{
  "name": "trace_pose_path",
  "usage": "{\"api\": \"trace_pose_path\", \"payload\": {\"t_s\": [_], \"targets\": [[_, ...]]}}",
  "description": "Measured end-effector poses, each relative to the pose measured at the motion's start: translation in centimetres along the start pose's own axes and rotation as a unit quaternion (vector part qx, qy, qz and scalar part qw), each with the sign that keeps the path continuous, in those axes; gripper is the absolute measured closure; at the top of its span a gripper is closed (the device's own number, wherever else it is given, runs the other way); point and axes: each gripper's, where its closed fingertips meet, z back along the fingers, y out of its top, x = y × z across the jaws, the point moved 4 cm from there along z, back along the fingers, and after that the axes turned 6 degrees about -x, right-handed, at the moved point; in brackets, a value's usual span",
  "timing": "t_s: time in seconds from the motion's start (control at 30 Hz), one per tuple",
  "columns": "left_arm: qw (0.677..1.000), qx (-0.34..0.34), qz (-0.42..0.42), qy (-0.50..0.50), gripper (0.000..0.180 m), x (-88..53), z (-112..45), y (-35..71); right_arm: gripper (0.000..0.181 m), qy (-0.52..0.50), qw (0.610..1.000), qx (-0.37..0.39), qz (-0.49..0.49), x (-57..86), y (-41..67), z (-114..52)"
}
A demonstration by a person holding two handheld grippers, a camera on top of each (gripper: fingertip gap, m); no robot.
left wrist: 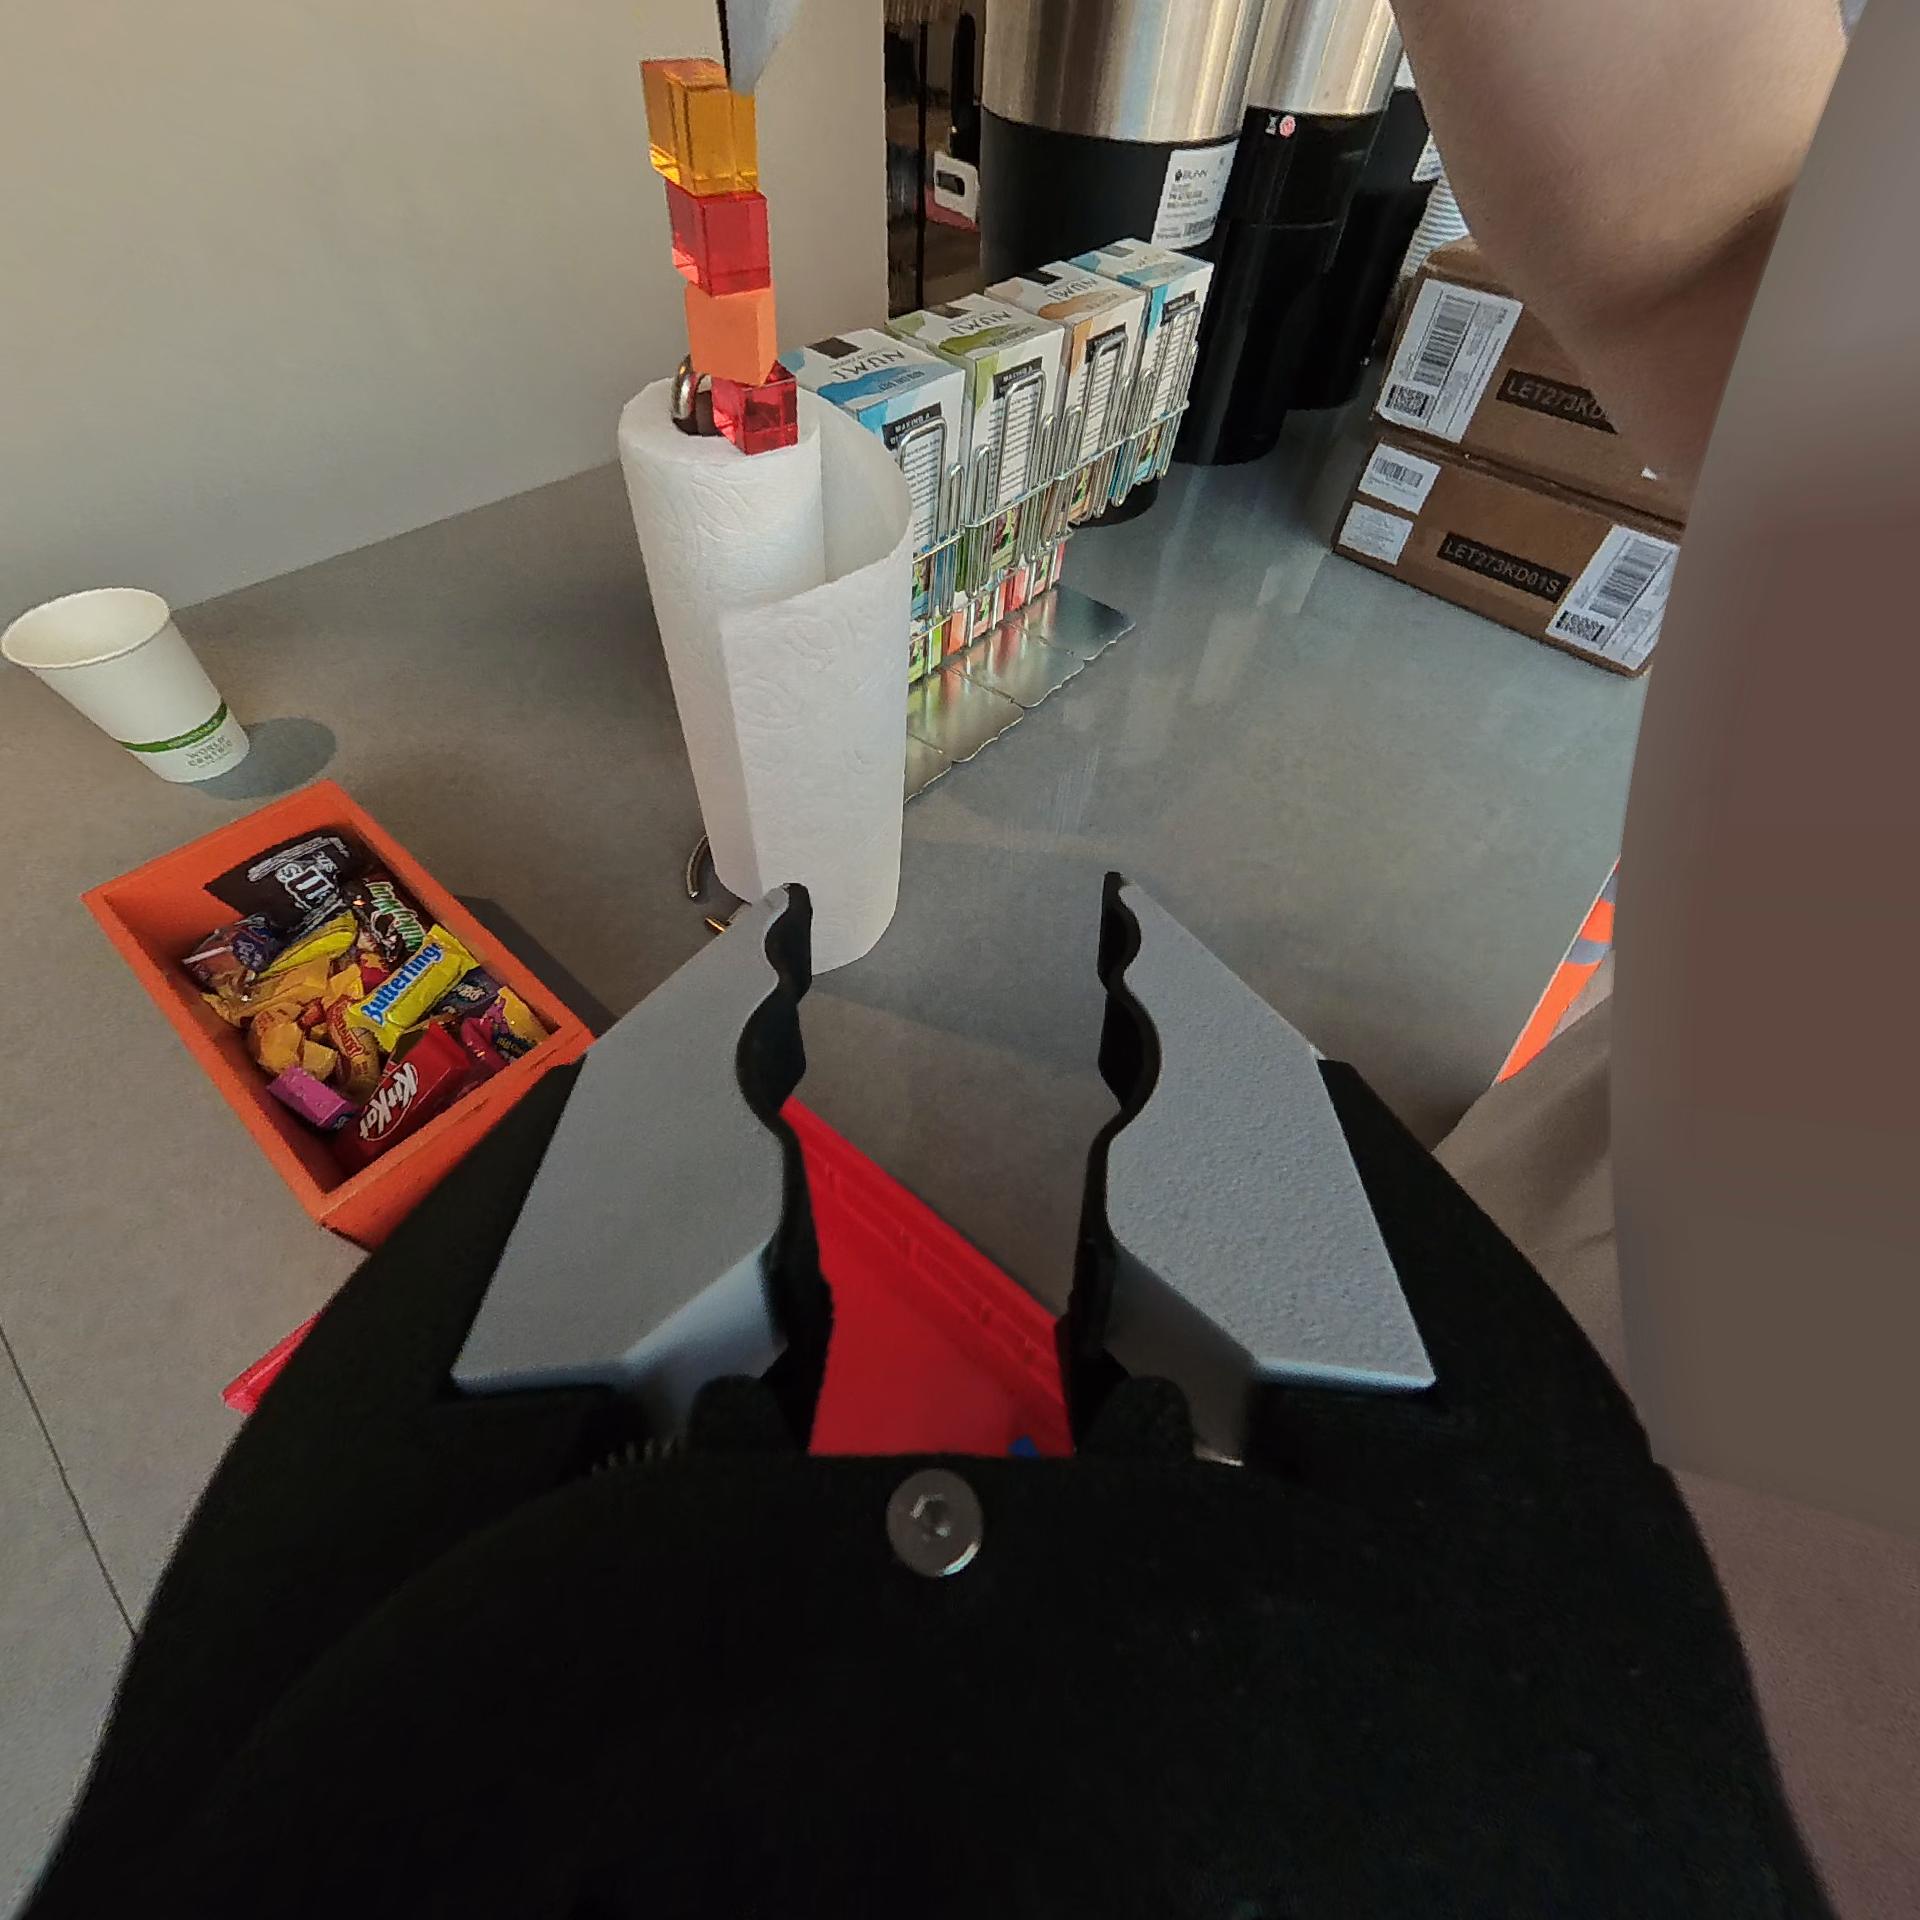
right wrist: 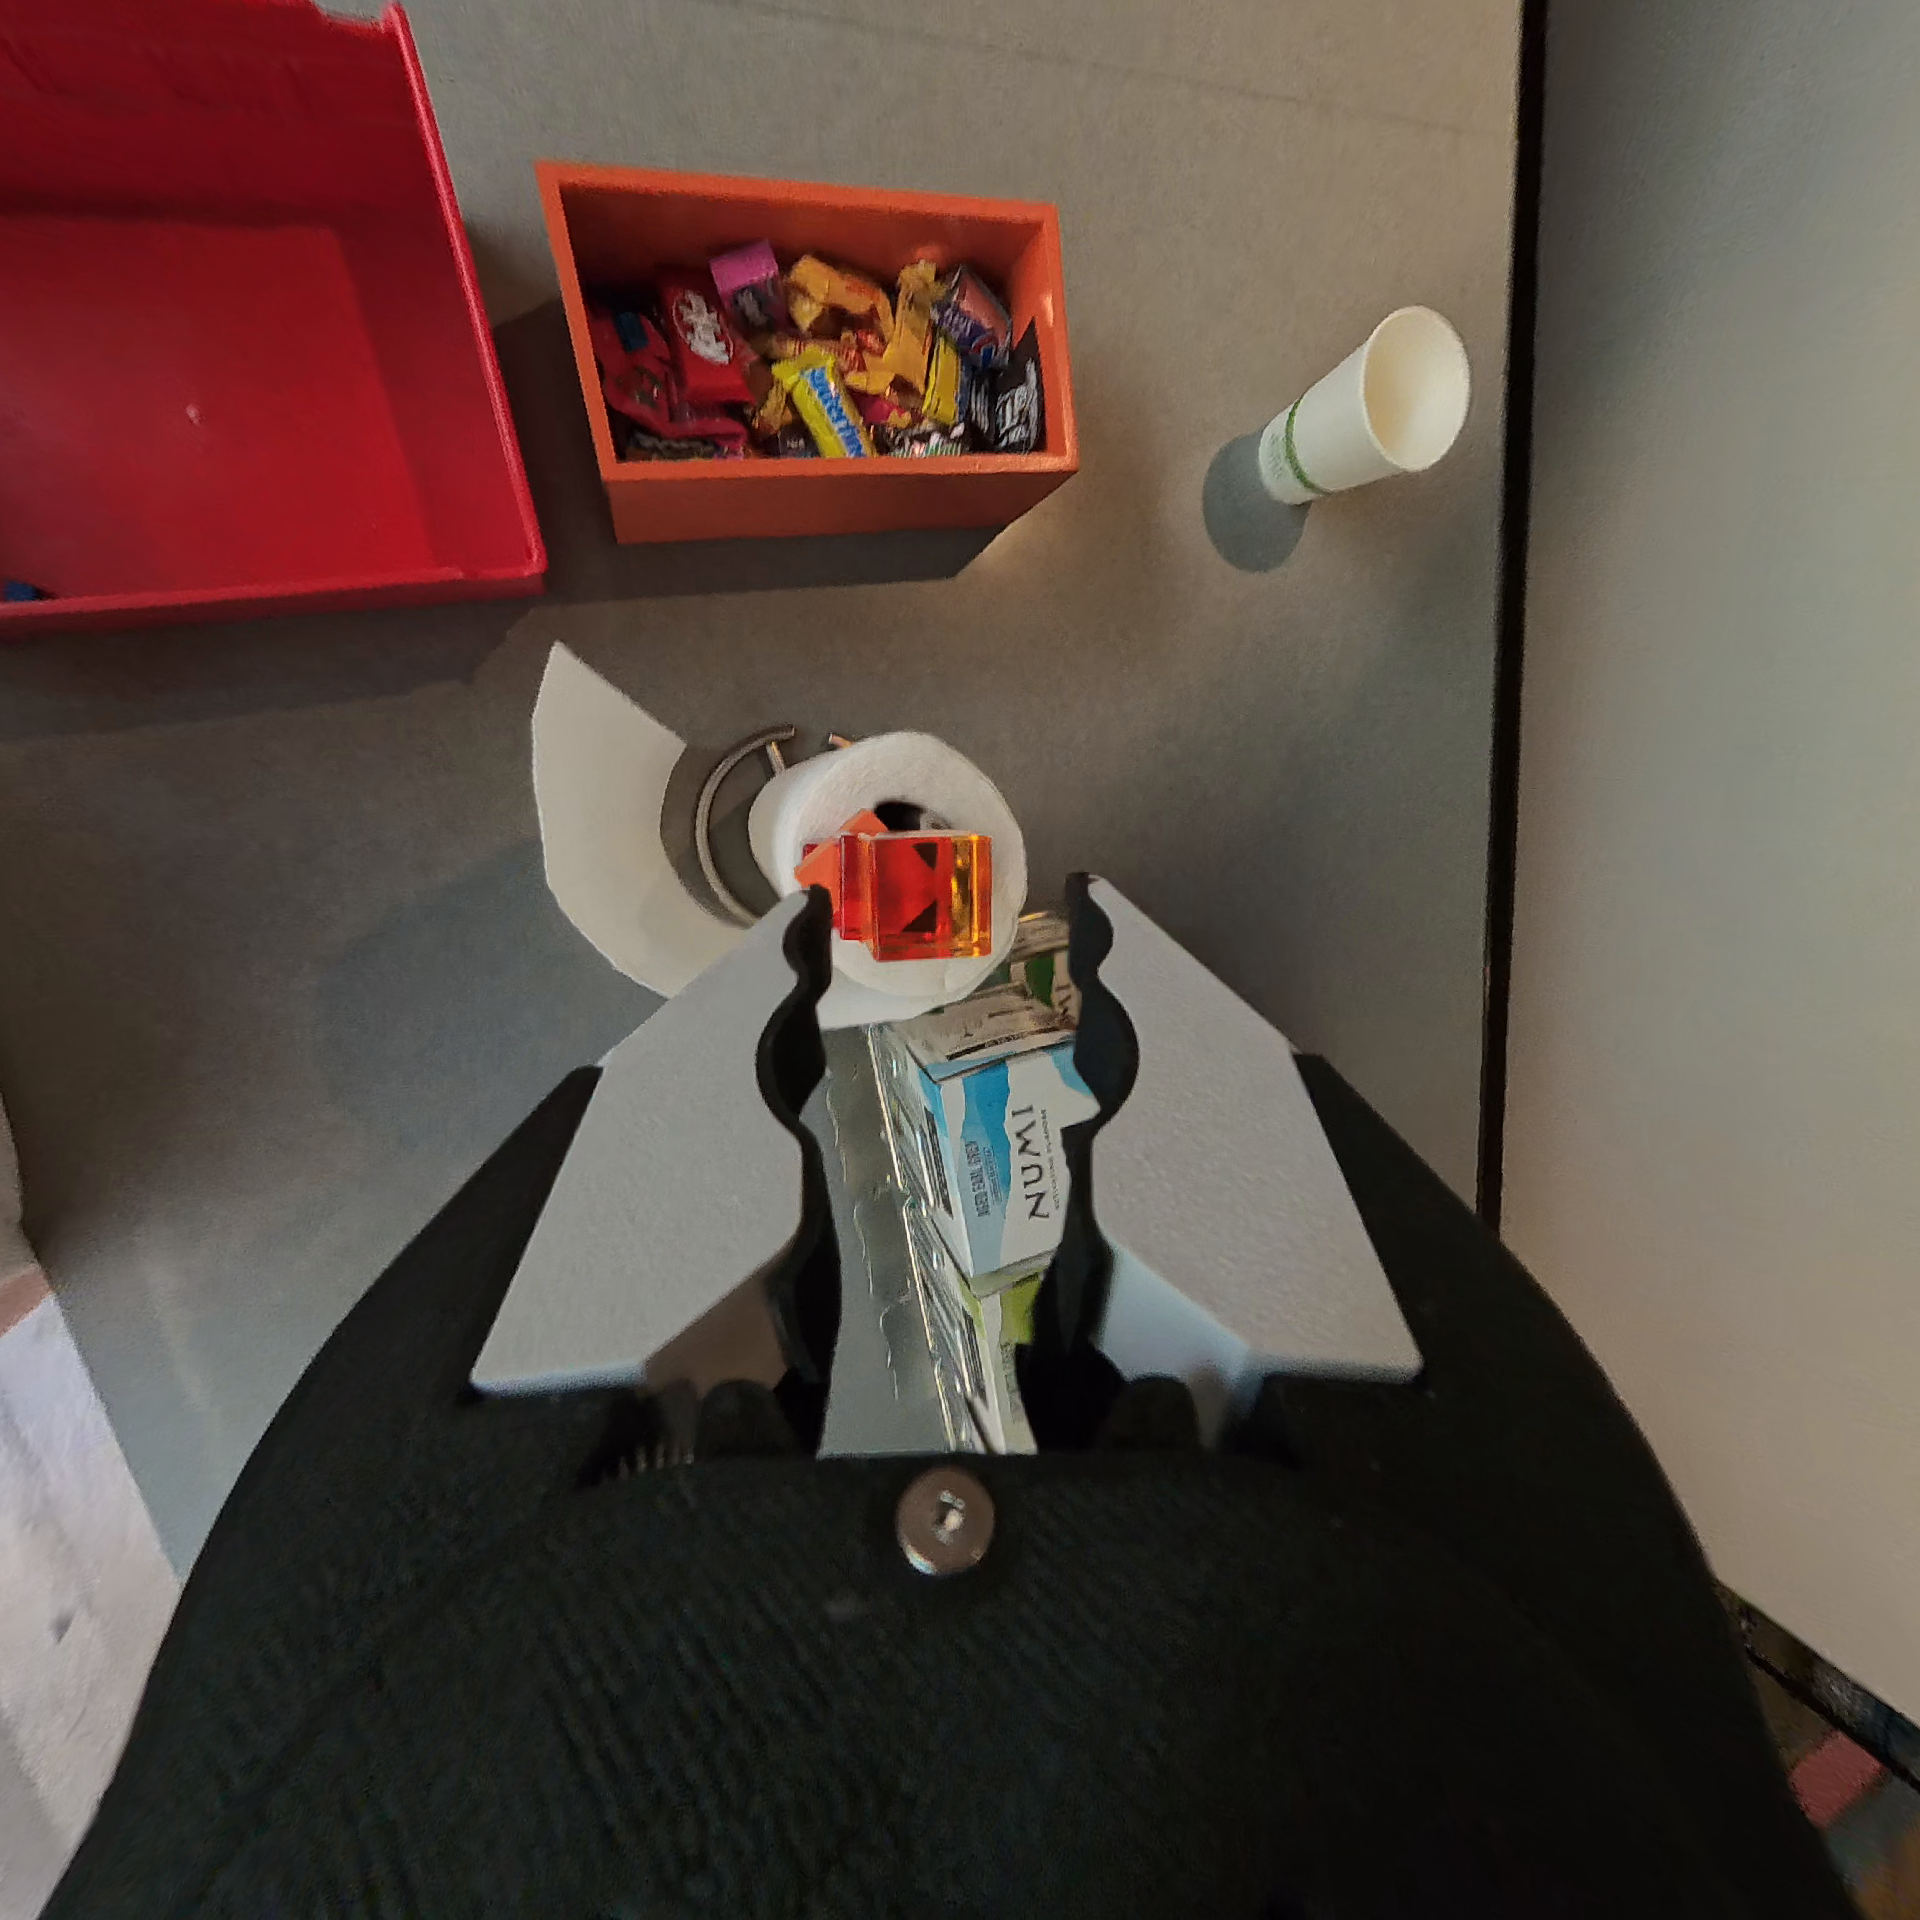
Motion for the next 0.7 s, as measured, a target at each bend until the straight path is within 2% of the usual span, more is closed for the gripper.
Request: {"api": "trace_pose_path", "payload": {"t_s": [0.1,0.17,0.23,0.3,0.4,0.5,0.57,0.7], "targets": [[1.000,0.016,0.017,0.016,0.124,0.1,1.3,-1.1,0.131,-0.039,0.997,0.068,0.002,-0.1,0.7,2.1],[0.998,0.032,0.036,0.040,0.122,0.1,2.9,-2.7,0.129,-0.069,0.984,0.159,0.033,-1.9,1.6,4.4],[0.993,0.055,0.066,0.078,0.122,0.2,5.2,-4.9,0.141,-0.069,0.960,0.263,0.068,-5.8,2.0,6.1],[0.984,0.079,0.100,0.121,0.122,0.6,7.8,-7.6,0.143,-0.021,0.951,0.298,0.075,-10.7,1.8,5.4],[0.966,0.082,0.135,0.203,0.121,0.9,11.6,-12.4,0.137,0.094,0.964,0.232,0.095,-19.1,1.8,0.0],[0.952,0.046,0.140,0.268,0.123,0.2,14.1,-16.9,0.155,0.203,0.959,0.161,0.114,-27.5,4.0,-7.1],[0.952,0.022,0.140,0.272,0.123,-0.6,14.9,-19.0,0.156,0.254,0.957,0.057,0.131,-32.2,5.5,-12.1],[0.963,0.010,0.120,0.243,0.122,-2.2,16.5,-20.9,0.160,0.280,0.941,-0.146,0.121,-38.1,7.5,-20.1]]}}
